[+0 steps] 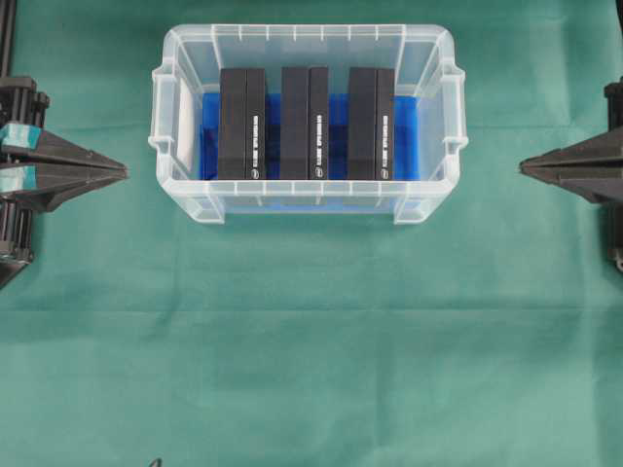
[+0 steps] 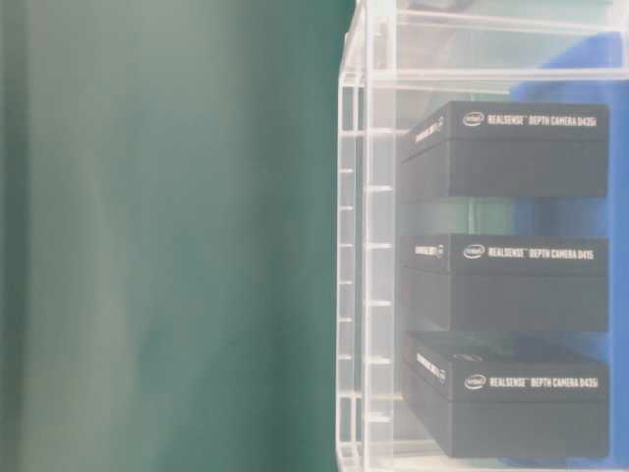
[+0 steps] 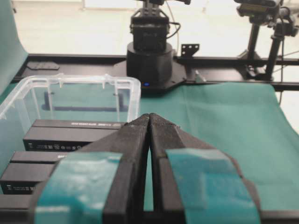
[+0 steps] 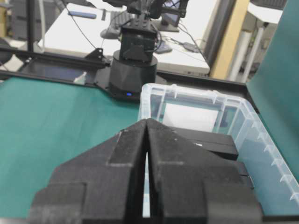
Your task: Take the box out of the case with the left arm.
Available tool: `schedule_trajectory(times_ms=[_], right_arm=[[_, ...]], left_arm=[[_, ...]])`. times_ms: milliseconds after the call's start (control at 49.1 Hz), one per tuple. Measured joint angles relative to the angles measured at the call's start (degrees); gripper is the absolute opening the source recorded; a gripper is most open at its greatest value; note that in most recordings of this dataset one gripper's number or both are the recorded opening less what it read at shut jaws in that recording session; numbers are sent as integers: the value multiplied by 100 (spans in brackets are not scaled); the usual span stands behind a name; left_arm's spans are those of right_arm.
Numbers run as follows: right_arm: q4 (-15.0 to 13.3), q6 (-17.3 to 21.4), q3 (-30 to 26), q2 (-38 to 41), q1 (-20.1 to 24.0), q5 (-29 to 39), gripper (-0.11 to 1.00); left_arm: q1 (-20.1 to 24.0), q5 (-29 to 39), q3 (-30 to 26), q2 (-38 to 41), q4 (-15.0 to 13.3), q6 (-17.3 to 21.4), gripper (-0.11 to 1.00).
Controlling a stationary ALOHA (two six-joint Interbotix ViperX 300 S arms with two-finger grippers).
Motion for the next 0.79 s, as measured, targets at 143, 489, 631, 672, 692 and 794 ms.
schedule_trajectory(times_ms=[143, 489, 631, 672, 692, 794], right_arm=[[-9, -35, -97, 79, -9, 290, -1], [-9, 0, -694, 334, -53, 2909, -1], [-9, 70, -791, 606, -62, 4166, -1], [-9, 79, -800, 659, -62, 4377, -1], [-9, 79, -800, 677, -62, 4456, -1], [-9, 97, -800, 800, -62, 4693, -1]], left_arm=[[70, 281, -18, 0, 114, -53, 2], [79, 589, -167, -44, 141, -105, 2], [88, 624, -290, -62, 132, -97, 2], [88, 677, -334, -70, 141, -105, 2], [88, 703, -352, -79, 141, -97, 2], [88, 879, -457, -141, 141, -105, 2]])
